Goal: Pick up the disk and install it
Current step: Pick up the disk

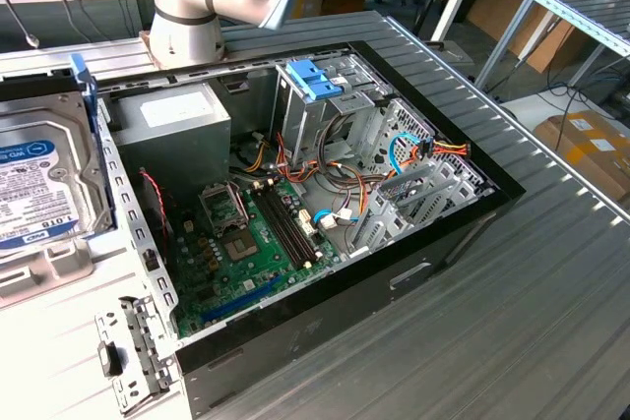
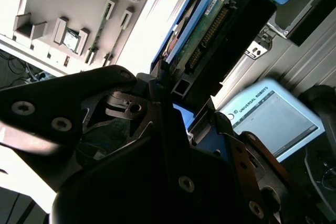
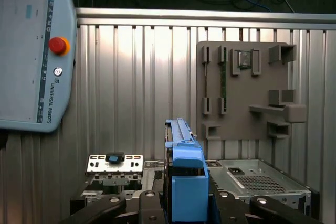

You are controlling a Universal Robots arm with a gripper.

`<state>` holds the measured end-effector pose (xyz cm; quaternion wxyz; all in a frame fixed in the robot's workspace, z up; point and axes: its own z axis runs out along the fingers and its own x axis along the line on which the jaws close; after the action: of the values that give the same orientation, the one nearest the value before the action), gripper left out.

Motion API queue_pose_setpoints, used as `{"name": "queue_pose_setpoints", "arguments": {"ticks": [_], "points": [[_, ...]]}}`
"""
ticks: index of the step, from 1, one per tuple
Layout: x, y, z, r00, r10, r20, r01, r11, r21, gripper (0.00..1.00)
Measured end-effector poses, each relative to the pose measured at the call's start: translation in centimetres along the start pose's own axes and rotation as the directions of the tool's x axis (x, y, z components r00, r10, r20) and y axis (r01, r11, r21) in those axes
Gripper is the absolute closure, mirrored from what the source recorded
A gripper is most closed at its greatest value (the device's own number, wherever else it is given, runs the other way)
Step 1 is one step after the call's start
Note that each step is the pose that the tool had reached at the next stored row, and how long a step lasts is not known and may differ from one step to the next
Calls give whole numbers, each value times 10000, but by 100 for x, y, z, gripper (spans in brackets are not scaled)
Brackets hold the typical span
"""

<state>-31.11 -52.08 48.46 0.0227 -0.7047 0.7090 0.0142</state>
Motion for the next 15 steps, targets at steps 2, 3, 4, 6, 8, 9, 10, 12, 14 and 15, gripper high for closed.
{"name": "queue_pose_setpoints", "arguments": {"ticks": [2, 3, 4, 6, 8, 9, 10, 12, 14, 15], "points": [[0, -24, 1, 10000, 0, -1, 0, 10000, -1, 63], [0, -42, 2, 10000, 0, 0, 0, 10000, 0, 63], [0, -56, 2, 10000, 0, -1, 0, 10000, -1, 63], [0, -91, 3, 10000, 0, -1, 0, 10000, -1, 63], [0, -130, 5, 10000, 0, 0, 0, 10000, -1, 63], [0, -156, 6, 10000, 0, 0, 0, 10000, -1, 63], [0, -172, 7, 10000, 0, 0, 0, 10000, 0, 63], [0, -199, 8, 10000, 0, 0, 0, 10000, 0, 63], [-1, -237, 9, 10000, 1, -1, -1, 10000, -1, 63], [-1, -257, 10, 10000, 0, 0, 0, 10000, 0, 63]]}}
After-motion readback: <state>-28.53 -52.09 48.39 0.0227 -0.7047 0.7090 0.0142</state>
